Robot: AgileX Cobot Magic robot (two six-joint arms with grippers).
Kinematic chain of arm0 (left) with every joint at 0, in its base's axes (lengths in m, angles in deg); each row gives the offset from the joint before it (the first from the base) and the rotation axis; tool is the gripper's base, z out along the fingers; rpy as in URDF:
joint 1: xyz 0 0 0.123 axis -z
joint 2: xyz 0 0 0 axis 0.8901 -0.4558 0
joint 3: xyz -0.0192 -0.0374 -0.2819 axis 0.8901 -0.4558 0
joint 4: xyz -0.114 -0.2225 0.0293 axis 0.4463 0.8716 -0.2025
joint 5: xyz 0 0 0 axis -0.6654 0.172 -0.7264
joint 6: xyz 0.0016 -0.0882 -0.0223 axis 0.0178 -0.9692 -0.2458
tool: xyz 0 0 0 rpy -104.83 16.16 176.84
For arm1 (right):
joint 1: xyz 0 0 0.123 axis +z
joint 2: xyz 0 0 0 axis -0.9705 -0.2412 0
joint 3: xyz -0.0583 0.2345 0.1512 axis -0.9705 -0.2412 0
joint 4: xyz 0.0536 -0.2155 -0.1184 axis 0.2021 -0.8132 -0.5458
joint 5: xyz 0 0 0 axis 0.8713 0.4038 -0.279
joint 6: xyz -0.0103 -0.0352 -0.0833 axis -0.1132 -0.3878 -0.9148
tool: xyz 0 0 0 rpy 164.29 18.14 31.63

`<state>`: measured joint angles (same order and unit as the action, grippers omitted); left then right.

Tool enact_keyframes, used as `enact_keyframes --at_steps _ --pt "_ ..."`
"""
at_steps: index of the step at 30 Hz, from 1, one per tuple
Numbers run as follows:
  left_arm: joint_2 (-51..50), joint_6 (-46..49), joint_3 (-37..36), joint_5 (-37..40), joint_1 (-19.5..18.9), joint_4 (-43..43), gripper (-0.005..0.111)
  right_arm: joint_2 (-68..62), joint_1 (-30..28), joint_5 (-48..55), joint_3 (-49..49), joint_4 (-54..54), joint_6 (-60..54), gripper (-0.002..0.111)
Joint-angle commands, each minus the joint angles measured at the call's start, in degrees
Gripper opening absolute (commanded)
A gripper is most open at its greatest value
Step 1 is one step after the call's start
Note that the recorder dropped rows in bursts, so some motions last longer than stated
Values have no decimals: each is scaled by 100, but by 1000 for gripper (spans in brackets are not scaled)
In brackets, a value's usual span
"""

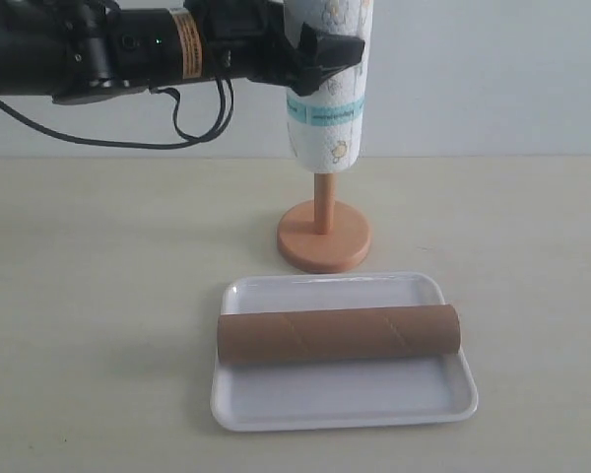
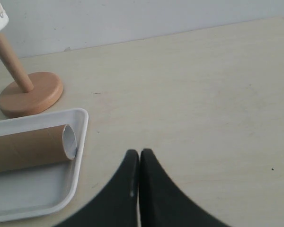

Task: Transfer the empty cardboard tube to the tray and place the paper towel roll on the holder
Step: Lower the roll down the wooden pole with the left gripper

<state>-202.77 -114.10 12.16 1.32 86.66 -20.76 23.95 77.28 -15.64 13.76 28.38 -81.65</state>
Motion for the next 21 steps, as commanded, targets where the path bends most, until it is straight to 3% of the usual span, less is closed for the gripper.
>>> enact_keyframes --at_steps 1,21 --pt "-255 214 -25 -399 -11 300 4 30 -12 -49 5 -31 -26 0" --pt "-1072 680 -25 -375 -132 379 4 30 -12 -49 5 -31 -26 0"
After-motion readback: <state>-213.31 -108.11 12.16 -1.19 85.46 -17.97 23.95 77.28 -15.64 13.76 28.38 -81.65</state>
